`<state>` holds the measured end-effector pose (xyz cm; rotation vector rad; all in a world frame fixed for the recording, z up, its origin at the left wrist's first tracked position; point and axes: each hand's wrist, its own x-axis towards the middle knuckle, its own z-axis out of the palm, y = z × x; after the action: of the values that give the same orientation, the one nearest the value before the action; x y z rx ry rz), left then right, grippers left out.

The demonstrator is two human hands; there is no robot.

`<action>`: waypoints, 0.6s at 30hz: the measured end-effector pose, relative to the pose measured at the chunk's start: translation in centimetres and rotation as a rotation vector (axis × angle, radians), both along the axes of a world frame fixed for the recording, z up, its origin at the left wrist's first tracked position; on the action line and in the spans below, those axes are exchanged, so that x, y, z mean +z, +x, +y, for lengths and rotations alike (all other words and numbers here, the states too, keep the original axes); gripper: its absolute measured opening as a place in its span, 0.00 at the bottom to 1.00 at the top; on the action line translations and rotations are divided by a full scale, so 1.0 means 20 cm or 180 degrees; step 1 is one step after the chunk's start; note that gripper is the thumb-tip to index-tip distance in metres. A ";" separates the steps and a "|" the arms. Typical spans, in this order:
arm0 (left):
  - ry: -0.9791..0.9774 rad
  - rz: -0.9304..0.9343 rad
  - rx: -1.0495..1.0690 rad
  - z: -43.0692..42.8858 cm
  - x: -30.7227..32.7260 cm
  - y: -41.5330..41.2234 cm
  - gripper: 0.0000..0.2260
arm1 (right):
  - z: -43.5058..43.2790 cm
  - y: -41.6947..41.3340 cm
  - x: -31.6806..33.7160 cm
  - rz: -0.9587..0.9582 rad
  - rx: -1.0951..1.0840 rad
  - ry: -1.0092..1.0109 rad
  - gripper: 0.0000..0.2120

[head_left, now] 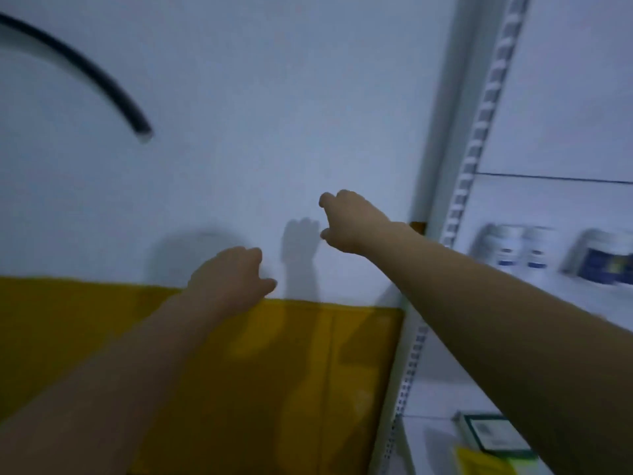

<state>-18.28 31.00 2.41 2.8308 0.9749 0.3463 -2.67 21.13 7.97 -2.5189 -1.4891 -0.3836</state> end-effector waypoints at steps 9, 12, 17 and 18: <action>-0.0224 -0.0295 -0.1705 -1.19 0.28 0.53 0.19 | -1.48 0.19 0.21 0.0053 -0.1744 0.0111 0.20; -0.0227 -0.0235 -0.2215 -1.65 0.30 0.66 0.19 | -2.00 0.20 0.23 0.0046 -0.2279 0.0075 0.19; -0.0399 -0.0178 -0.2861 -2.42 0.31 0.83 0.20 | -2.79 0.15 0.26 0.0120 -0.2902 -0.0034 0.18; -0.0403 -0.0157 -0.2963 -2.57 0.31 0.85 0.21 | -2.93 0.15 0.25 0.0117 -0.3012 -0.0030 0.18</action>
<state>-1.21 -20.30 8.69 2.7618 -0.3604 0.2163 0.24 -37.55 13.02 -3.0441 -0.1811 -0.4346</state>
